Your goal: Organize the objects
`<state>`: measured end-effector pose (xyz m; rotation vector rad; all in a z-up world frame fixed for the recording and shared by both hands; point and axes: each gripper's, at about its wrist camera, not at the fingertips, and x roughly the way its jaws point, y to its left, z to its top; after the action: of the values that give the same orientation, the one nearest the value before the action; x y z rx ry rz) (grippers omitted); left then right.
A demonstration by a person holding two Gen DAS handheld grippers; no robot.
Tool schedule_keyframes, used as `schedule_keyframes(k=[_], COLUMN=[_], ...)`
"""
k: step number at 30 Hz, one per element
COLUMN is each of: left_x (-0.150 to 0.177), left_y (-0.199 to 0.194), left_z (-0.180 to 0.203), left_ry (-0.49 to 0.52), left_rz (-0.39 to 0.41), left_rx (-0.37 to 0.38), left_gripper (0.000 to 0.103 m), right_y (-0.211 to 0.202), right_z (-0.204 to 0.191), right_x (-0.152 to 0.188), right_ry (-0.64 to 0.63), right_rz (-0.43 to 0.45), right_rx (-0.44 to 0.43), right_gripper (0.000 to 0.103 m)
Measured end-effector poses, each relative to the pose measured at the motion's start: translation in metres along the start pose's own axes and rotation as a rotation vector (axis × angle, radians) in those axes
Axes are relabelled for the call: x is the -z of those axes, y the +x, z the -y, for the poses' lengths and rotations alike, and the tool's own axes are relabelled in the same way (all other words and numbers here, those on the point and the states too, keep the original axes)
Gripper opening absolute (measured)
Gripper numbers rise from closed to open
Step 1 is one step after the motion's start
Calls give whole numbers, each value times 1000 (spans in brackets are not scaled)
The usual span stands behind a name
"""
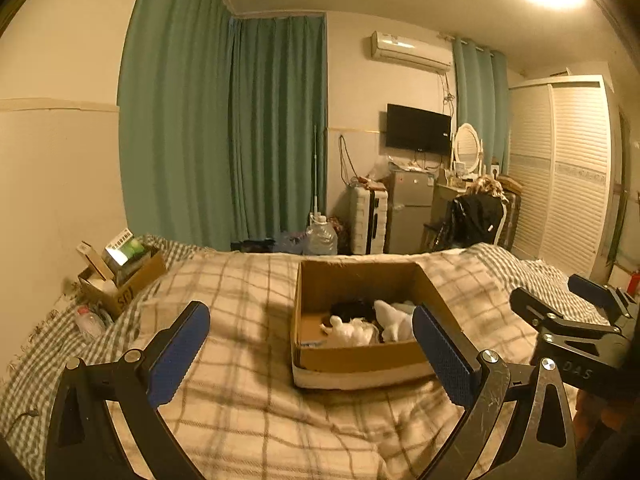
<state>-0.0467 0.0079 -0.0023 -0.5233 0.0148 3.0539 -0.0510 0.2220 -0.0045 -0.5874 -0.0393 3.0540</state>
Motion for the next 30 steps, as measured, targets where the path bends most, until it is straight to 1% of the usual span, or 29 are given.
schedule_keyframes(k=[9, 17, 30], left_x=[0, 3, 5], left_y=[0, 3, 5], left_z=[-3, -2, 0], left_ry=[-12, -13, -7], left_rz=[-10, -32, -40], left_rx=[-22, -27, -37], left_gripper=[103, 103, 103], right_y=[1, -2, 0], right_z=[-8, -11, -10], right_x=[-1, 0, 1], right_ry=[-27, -45, -37], right_rz=[-6, -3, -6], right_rx=[-1, 5, -2], right_gripper=[103, 103, 103])
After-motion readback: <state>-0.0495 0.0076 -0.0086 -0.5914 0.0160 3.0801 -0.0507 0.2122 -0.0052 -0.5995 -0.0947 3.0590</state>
